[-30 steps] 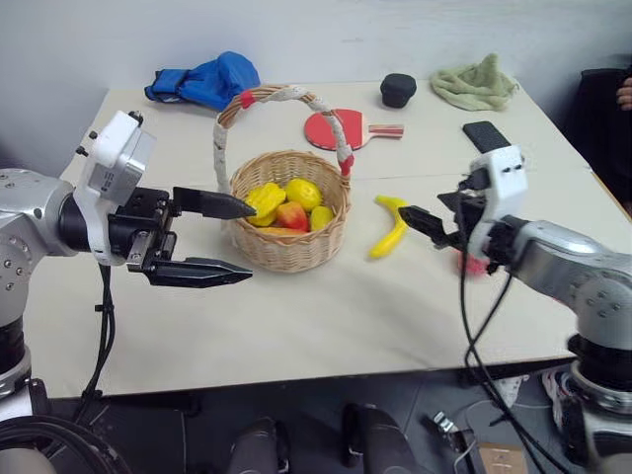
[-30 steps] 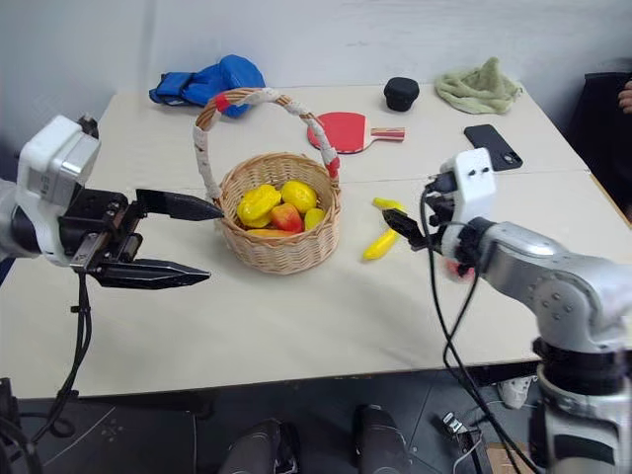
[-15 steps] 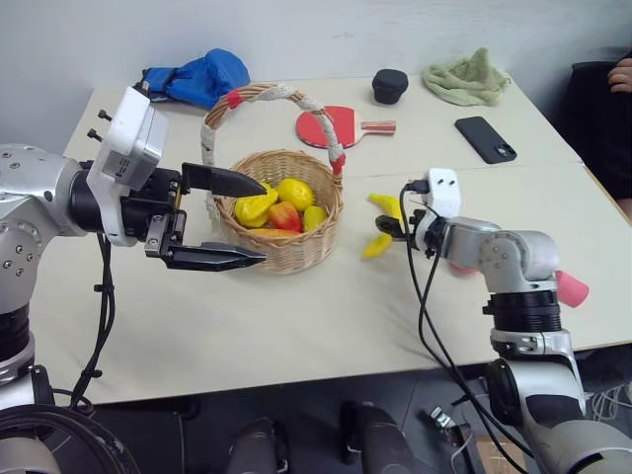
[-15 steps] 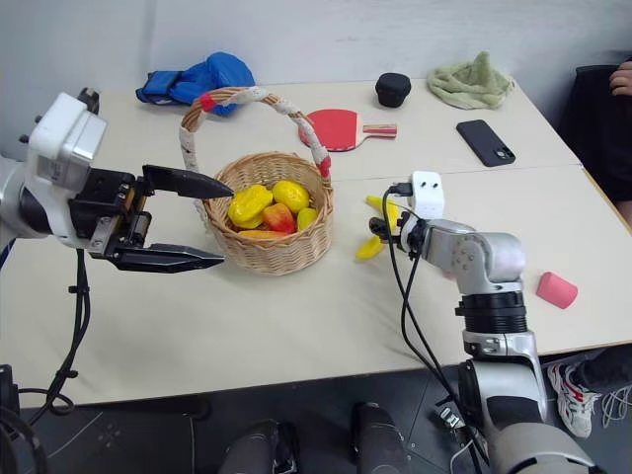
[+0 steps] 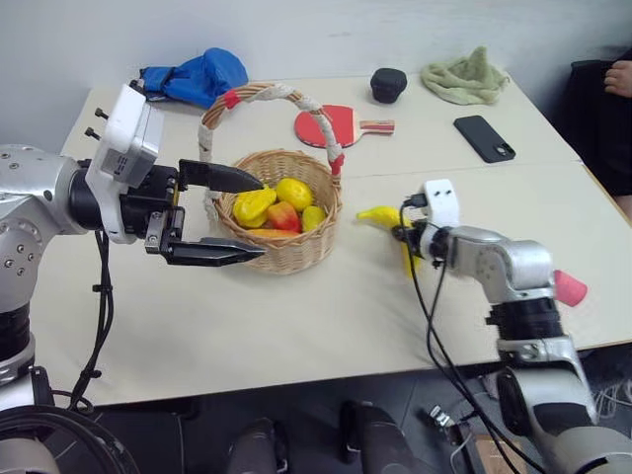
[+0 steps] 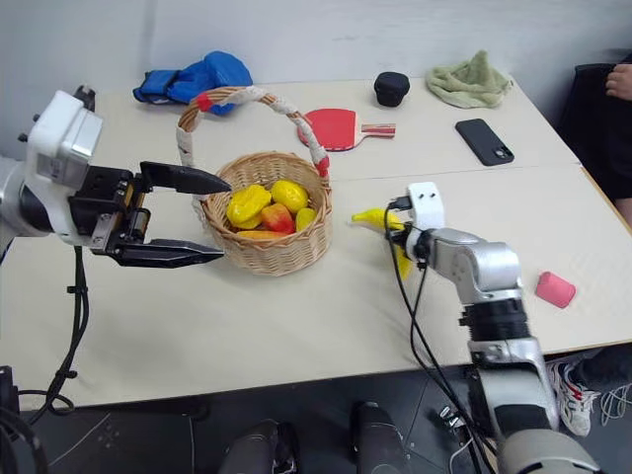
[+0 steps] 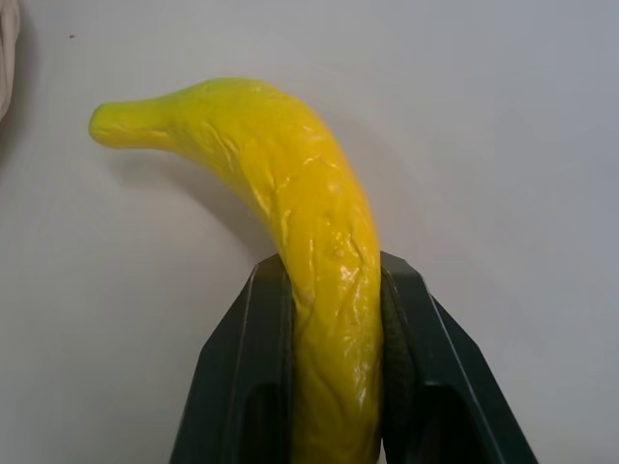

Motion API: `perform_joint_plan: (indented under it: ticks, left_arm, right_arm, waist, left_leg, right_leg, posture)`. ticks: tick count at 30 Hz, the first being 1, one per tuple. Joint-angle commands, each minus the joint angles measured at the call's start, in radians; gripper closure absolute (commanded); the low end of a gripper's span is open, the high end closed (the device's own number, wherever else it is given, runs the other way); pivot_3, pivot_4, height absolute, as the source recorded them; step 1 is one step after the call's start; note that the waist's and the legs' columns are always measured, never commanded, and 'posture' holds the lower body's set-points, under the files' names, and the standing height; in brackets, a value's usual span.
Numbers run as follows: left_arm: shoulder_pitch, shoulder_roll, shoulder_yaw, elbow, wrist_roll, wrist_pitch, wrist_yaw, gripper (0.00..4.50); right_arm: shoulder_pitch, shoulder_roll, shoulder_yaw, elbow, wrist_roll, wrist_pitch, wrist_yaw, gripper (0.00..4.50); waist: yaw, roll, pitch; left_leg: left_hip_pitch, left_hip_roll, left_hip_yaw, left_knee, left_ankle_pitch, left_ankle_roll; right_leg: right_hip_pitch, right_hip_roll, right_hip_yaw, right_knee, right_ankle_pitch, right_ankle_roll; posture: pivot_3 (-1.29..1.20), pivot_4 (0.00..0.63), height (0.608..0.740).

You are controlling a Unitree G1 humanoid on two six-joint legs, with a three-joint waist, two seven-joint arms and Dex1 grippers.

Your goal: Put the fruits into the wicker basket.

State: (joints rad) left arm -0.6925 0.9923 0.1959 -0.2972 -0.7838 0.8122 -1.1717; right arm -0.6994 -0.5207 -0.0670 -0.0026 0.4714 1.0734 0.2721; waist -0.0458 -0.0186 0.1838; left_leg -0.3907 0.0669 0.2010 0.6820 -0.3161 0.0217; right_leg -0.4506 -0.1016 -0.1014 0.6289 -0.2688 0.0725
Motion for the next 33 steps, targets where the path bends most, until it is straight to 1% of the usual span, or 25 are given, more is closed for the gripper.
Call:
perform_joint_plan:
  ticks: [1,3,4,6,7,11,14,18,22,25,26,27,29,30,33]
  left_arm:
    - [0.036,0.042,0.072,-0.001,-0.008,-0.008,0.005,0.0]
    - [0.059,0.057,0.093,-0.003,-0.01,-0.006,0.007,0.0]
    - [0.072,0.066,0.107,-0.003,-0.012,-0.002,0.008,0.0]
    - [0.091,0.082,0.126,-0.002,-0.014,-0.003,0.008,0.0]
    - [0.092,0.085,0.13,0.001,-0.016,-0.003,0.01,0.0]
    - [0.086,0.095,0.132,0.015,-0.007,-0.009,0.025,0.0]
    - [0.09,0.105,0.143,0.02,-0.008,-0.009,0.032,0.0]
    - [0.099,0.117,0.163,0.011,-0.015,-0.004,0.043,0.0]
    - [0.111,0.113,0.177,-0.015,-0.028,0.002,0.066,0.0]
    - [0.117,0.108,0.182,-0.033,-0.04,0.007,0.082,0.0]
    - [0.118,0.107,0.183,-0.037,-0.043,0.008,0.087,0.0]
    - [0.119,0.106,0.182,-0.039,-0.045,0.007,0.091,0.0]
    - [0.118,0.102,0.177,-0.041,-0.05,0.004,0.099,0.0]
    - [0.116,0.098,0.174,-0.043,-0.054,0.003,0.103,0.0]
    - [0.104,0.085,0.155,-0.043,-0.063,0.0,0.108,0.0]
  right_arm:
    - [0.011,-0.081,-0.133,-0.249,0.155,0.118,0.101,3.84]
    - [0.014,-0.108,-0.178,-0.329,0.236,0.172,0.149,3.84]
    - [-0.007,-0.113,-0.202,-0.367,0.312,0.222,0.182,3.84]
    - [-0.075,-0.085,-0.204,-0.402,0.421,0.294,0.213,3.84]
    - [-0.104,-0.062,-0.187,-0.399,0.431,0.305,0.203,3.84]
    - [-0.209,0.075,-0.051,-0.3,0.34,0.251,0.125,3.84]
    - [-0.287,0.158,0.055,-0.195,0.254,0.172,0.116,3.84]
    - [-0.376,0.248,0.161,-0.001,0.131,0.032,0.125,3.84]
    - [-0.483,0.353,0.2,0.242,0.013,-0.134,0.119,3.84]
    - [-0.523,0.4,0.199,0.333,-0.018,-0.19,0.152,3.84]
    - [-0.528,0.409,0.2,0.348,-0.023,-0.201,0.168,3.49]
    - [-0.53,0.414,0.203,0.356,-0.03,-0.212,0.182,3.28]
    - [-0.527,0.415,0.205,0.352,-0.046,-0.246,0.206,2.68]
    - [-0.52,0.412,0.196,0.327,-0.041,-0.249,0.219,2.3]
    - [-0.473,0.37,0.155,0.184,0.019,-0.196,0.28,1.38]
  waist:
    - [0.001,0.0,0.0]
    - [-0.001,0.0,0.0]
    - [-0.004,0.0,0.0]
    - [-0.009,0.0,0.0]
    - [-0.01,0.0,0.0]
    - [-0.01,0.0,0.0]
    - [-0.01,0.0,0.0]
    - [-0.01,0.0,0.0]
    - [-0.013,0.0,0.0]
    - [-0.014,0.0,0.0]
    - [-0.014,0.0,0.0]
    - [-0.014,0.0,0.0]
    - [-0.014,0.0,0.0]
    - [-0.014,0.0,0.0]
    - [-0.013,0.0,0.0]
  left_leg:
    - [0.0,0.0,0.0,0.0,0.0,0.0]
    - [0.001,0.0,0.0,0.0,0.0,-0.001]
    - [0.002,0.001,0.0,0.0,0.0,-0.001]
    - [0.004,0.001,0.001,0.0,-0.001,-0.002]
    - [0.004,0.002,0.001,0.0,0.0,-0.003]
    - [0.005,0.002,0.0,0.0,0.0,-0.004]
    - [0.002,0.001,0.001,0.0,0.0,-0.004]
    - [-0.006,0.0,0.003,0.001,0.001,-0.004]
    - [-0.007,0.001,0.002,0.001,0.001,-0.004]
    - [-0.007,0.001,0.002,0.001,0.001,-0.004]
    - [-0.007,0.001,0.002,0.001,0.001,-0.004]
    - [-0.007,0.001,0.001,0.001,0.001,-0.004]
    - [-0.007,0.001,0.001,0.001,0.001,-0.004]
    - [-0.007,0.001,0.001,0.001,0.001,-0.004]
    - [-0.007,0.001,0.001,0.001,0.001,-0.004]
  right_leg:
    - [0.0,0.0,0.0,0.0,0.0,0.0]
    - [0.0,0.002,0.0,-0.001,0.0,0.0]
    - [0.0,0.002,0.0,-0.002,-0.001,-0.001]
    - [0.0,0.002,0.001,-0.001,-0.002,-0.003]
    - [0.0,0.003,0.001,0.0,-0.002,-0.003]
    - [0.0,0.003,0.0,0.001,-0.003,-0.005]
    - [-0.003,0.002,0.001,0.002,-0.003,-0.005]
    - [-0.013,0.002,0.001,0.012,-0.002,-0.005]
    - [-0.014,0.002,0.0,0.013,-0.002,-0.005]
    - [-0.014,0.002,0.0,0.013,-0.002,-0.005]
    - [-0.014,0.002,0.0,0.013,-0.002,-0.005]
    - [-0.014,0.002,0.0,0.013,-0.002,-0.005]
    - [-0.014,0.002,0.0,0.014,-0.002,-0.005]
    - [-0.014,0.002,0.0,0.014,-0.002,-0.005]
    - [-0.014,0.002,0.0,0.014,-0.002,-0.005]
  posture:
    - [0.0,0.15,0.74]
    - [0.0,0.15,0.74]
    - [0.0,0.15,0.74]
    - [0.0,0.15,0.74]
    - [0.0,0.15,0.74]
    - [0.0,0.15,0.74]
    - [0.0,0.15,0.74]
    - [0.0,0.15,0.74]
    - [0.0,0.15,0.74]
    - [0.0,0.15,0.74]
    - [0.0,0.15,0.74]
    - [0.0,0.15,0.74]
    - [0.0,0.15,0.74]
    - [0.0,0.15,0.74]
    - [0.0,0.15,0.74]
